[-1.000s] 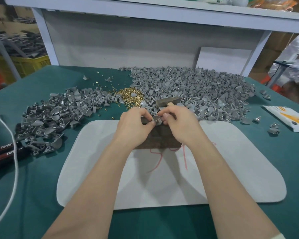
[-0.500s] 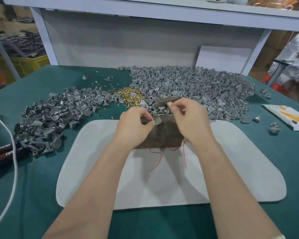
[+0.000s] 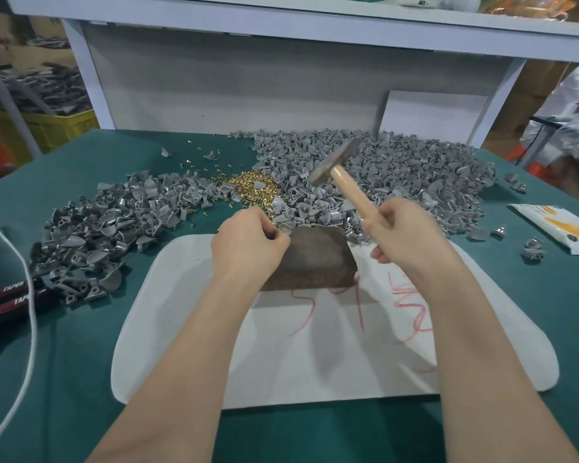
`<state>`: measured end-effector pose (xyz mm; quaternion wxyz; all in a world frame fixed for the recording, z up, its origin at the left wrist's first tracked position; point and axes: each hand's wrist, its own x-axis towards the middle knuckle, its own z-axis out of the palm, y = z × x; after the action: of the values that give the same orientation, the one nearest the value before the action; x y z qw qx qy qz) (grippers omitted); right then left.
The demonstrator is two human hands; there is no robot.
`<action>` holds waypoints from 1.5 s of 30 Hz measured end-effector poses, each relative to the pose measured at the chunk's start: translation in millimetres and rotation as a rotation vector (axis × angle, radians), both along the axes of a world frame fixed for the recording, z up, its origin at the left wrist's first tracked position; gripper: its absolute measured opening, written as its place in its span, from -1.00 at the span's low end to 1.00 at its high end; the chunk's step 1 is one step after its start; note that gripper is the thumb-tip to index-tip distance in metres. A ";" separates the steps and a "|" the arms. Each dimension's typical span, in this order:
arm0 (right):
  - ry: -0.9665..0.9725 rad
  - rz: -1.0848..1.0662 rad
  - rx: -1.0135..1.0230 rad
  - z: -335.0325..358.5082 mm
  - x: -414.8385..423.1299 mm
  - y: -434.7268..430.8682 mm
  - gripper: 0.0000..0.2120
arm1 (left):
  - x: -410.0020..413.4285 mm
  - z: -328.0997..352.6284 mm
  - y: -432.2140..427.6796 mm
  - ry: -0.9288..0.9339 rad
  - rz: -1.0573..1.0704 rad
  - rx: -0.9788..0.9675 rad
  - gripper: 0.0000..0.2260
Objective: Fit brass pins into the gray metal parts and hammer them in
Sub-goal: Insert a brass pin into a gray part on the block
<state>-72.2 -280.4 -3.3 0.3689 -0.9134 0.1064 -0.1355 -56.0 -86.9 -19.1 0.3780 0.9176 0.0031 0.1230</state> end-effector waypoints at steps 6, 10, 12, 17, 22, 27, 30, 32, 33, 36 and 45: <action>-0.155 0.255 -0.162 29.1 -25.4 9.2 -0.62 | 2.4 -2.3 0.4 -0.017 0.065 0.027 -0.91; -0.151 0.324 -0.306 32.0 -31.3 13.8 -0.59 | 4.6 -3.6 3.1 -0.030 0.093 0.004 -0.79; -0.146 0.326 -0.317 32.1 -31.4 12.3 -0.59 | 5.4 -4.7 3.7 -0.031 0.100 -0.014 -0.76; -0.188 0.317 -0.309 30.5 -30.9 17.3 -0.51 | 7.8 -5.5 3.7 -0.018 0.050 -0.053 -0.85; -0.161 0.263 -0.304 12.3 -17.3 31.2 -0.63 | 1.8 -2.6 -0.6 0.019 -0.180 -0.045 -0.86; -0.118 0.222 -0.253 0.4 -7.9 40.0 -0.85 | 0.5 -0.1 0.3 -0.007 -0.296 -0.011 -0.88; -0.101 0.223 -0.260 -3.1 -5.5 48.5 -0.93 | 0.8 -0.2 -0.1 -0.026 -0.331 0.001 -0.87; -0.104 0.215 -0.272 -5.0 -5.2 50.6 -0.96 | 1.7 -0.9 0.1 -0.036 -0.324 0.008 -0.87; -0.107 0.209 -0.285 -5.8 -5.2 51.3 -0.96 | 2.1 -1.3 0.1 -0.039 -0.318 0.011 -0.87; -0.102 0.180 -0.332 -6.2 -5.1 53.8 -0.95 | 2.6 -2.8 -0.6 -0.045 -0.305 0.012 -0.87; -0.108 0.187 -0.408 -6.6 -8.3 57.7 -0.96 | 3.6 -4.2 -1.6 -0.050 -0.297 0.016 -0.89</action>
<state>-80.4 -222.7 -9.8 0.1928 -0.9663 -0.0280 -0.1682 -52.5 -88.5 -23.3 0.3848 0.9075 -0.1432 0.0884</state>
